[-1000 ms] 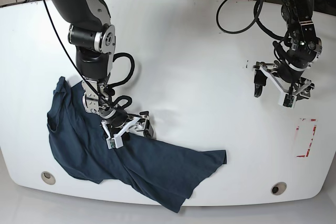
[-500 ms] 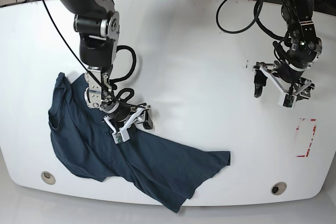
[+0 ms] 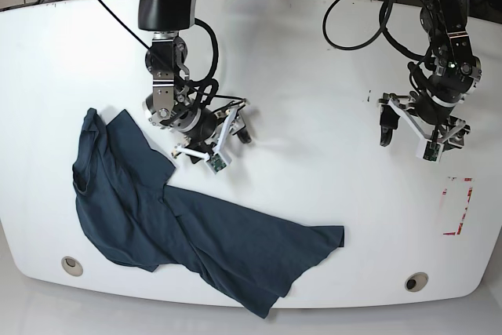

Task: Layout the t-shirt on the table in an organized manner, then fold the t-shirt properly
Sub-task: 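Drag the grasped fabric with the right gripper toward the collar, spreading the shirt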

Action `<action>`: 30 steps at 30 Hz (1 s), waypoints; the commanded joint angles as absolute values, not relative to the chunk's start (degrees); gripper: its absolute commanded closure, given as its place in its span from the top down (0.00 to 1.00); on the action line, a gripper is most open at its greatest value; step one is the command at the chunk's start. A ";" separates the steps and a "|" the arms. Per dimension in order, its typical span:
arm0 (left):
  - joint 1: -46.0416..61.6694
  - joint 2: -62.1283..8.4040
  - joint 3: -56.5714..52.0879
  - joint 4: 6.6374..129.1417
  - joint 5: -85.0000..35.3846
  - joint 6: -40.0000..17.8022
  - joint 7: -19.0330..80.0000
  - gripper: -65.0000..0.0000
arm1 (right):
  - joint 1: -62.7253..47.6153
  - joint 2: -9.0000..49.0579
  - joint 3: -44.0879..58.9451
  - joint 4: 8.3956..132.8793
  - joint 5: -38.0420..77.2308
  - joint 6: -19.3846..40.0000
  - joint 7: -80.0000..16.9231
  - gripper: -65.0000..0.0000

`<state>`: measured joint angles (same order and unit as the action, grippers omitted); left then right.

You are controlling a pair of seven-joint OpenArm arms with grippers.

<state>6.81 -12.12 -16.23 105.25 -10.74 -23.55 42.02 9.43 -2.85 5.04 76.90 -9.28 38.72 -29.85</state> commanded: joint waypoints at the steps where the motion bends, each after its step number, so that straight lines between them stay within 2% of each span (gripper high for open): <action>1: 6.02 -12.62 -16.22 106.15 -11.21 -23.34 40.57 0.84 | 14.37 -1.80 5.58 79.78 -8.84 37.85 -29.05 0.55; 9: 5.93 -12.62 -16.04 106.15 -11.21 -23.34 40.57 0.84 | 22.20 1.36 10.95 74.15 -9.01 37.76 -28.62 0.55; 14: 5.93 -12.62 -15.96 106.15 -11.21 -23.34 40.57 0.84 | 28.88 5.76 14.20 62.02 -9.01 37.67 -24.57 0.55; 19: 6.02 -12.62 -15.96 106.15 -11.21 -23.34 40.57 0.84 | 35.03 9.10 14.37 45.58 -8.75 37.67 -15.87 0.55; 24: 6.11 -12.62 -15.96 106.15 -11.21 -23.34 40.57 0.84 | 39.69 10.95 14.02 30.46 -9.01 35.47 -6.73 0.71; 26: 6.11 -12.62 -15.96 106.15 -11.21 -23.34 40.57 0.84 | 40.84 11.65 14.02 25.19 -9.01 32.57 -2.24 0.79; 30: 6.11 -12.62 -15.96 106.24 -11.21 -23.34 40.57 0.84 | 41.54 11.82 13.32 20.00 -9.10 27.91 3.12 0.87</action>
